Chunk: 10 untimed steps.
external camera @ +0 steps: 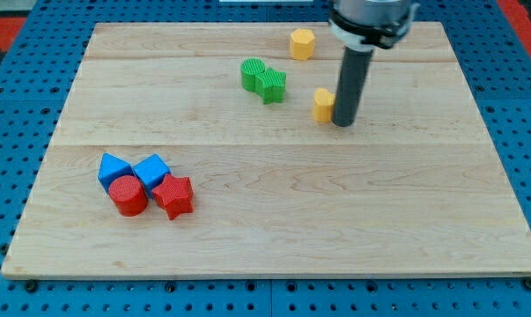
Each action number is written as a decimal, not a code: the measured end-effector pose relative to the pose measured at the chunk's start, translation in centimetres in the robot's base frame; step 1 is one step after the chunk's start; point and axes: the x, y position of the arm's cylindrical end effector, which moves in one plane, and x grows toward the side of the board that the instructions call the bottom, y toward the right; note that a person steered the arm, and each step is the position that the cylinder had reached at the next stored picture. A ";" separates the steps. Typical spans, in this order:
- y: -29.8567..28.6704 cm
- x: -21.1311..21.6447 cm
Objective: Separate yellow blocks and green blocks from each other
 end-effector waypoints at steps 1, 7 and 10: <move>-2.6 -3.3; -2.1 -10.5; -7.4 -11.0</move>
